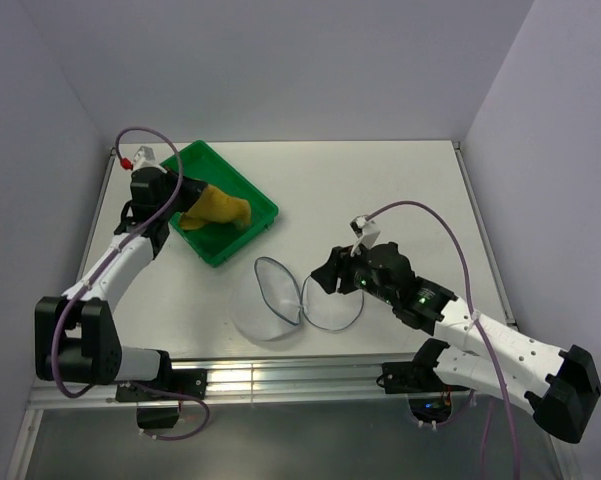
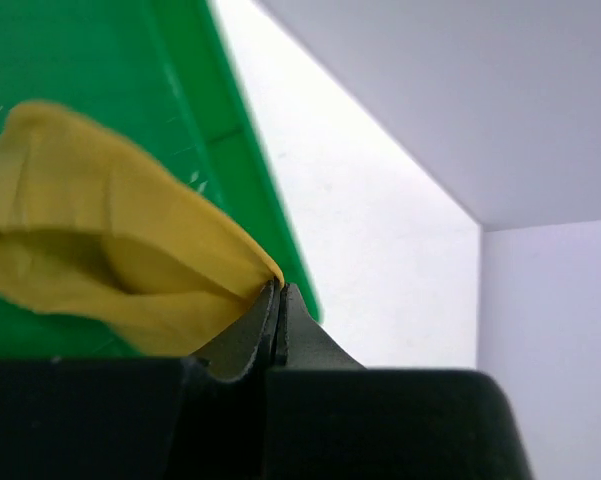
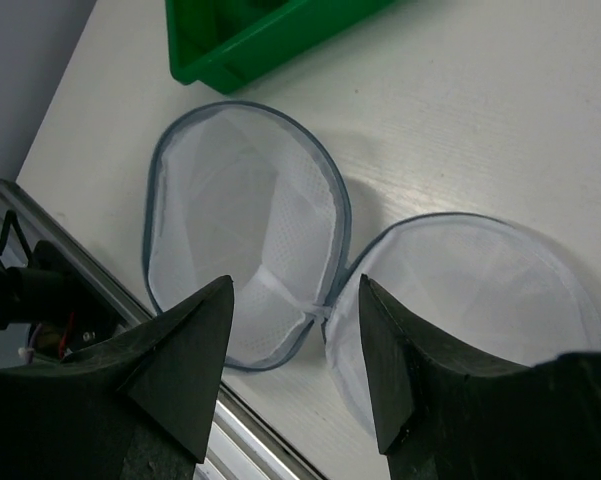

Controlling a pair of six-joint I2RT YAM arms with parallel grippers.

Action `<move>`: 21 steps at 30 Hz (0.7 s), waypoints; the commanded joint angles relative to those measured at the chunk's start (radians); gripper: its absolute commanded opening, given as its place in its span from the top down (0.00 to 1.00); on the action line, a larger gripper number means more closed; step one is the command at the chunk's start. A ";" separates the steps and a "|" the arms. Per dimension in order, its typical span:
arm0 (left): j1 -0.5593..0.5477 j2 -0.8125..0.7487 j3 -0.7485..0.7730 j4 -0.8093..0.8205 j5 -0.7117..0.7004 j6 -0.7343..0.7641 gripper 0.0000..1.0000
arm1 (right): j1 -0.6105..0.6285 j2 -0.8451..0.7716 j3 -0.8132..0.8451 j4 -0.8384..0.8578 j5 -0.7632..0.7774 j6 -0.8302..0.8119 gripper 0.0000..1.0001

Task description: Place the bra in the laundry bag and zip it closed

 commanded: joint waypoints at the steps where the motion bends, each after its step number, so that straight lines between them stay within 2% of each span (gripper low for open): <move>1: -0.003 -0.081 0.055 -0.013 0.061 0.025 1.00 | 0.013 0.018 0.090 0.066 -0.004 -0.069 0.39; 6: -0.006 -0.179 0.076 -0.052 0.115 0.036 1.00 | 0.016 0.038 0.183 0.094 -0.113 -0.181 0.33; 12: -0.012 -0.296 0.085 -0.105 0.176 0.048 1.00 | 0.016 0.147 0.329 0.094 -0.237 -0.307 0.22; 18: -0.024 -0.385 0.153 -0.159 0.271 0.059 1.00 | 0.019 0.282 0.536 0.074 -0.372 -0.495 0.16; 21: -0.038 -0.407 0.202 -0.180 0.349 0.072 1.00 | 0.026 0.328 0.645 0.026 -0.380 -0.529 0.15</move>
